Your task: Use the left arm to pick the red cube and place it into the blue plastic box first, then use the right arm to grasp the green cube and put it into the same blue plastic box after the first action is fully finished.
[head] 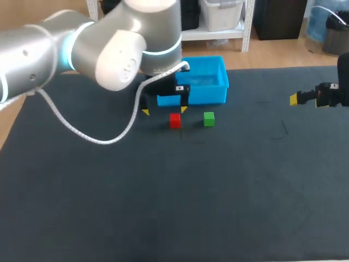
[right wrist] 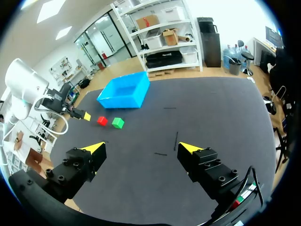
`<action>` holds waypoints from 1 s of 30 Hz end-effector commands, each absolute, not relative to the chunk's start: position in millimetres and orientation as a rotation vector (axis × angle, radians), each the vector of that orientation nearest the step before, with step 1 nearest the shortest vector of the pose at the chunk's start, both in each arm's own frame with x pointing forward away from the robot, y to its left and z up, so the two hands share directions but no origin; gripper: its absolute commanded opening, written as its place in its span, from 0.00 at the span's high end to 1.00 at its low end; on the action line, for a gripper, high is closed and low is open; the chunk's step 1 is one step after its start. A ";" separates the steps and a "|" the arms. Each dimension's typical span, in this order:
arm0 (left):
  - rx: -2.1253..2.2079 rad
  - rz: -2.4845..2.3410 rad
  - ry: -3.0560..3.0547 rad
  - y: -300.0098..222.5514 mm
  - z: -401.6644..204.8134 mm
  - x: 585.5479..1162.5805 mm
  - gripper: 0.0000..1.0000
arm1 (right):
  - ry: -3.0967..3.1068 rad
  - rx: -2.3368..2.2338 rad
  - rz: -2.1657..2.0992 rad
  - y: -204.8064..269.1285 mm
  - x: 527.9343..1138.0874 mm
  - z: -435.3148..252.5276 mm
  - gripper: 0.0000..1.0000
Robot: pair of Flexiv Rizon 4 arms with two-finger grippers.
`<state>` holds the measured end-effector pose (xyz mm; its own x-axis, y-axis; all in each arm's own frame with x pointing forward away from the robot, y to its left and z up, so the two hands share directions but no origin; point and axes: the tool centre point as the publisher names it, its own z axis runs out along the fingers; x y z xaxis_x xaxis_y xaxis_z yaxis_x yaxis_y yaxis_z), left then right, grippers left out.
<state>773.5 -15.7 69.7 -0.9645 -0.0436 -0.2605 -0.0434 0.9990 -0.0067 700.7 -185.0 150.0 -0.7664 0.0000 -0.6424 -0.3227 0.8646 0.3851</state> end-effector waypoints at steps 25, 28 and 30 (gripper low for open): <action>-0.094 0.035 2.975 -41.6 14.5 820.1 0.00 | 2.374 -0.233 0.638 -185.1 700.4 150.1 0.00; -0.099 0.038 2.980 -41.8 8.3 822.0 0.00 | 2.374 -0.233 0.638 -185.1 700.4 150.1 0.00; -0.109 0.034 2.994 -41.6 5.5 823.2 0.00 | 2.374 -0.233 0.638 -185.1 700.4 150.1 0.00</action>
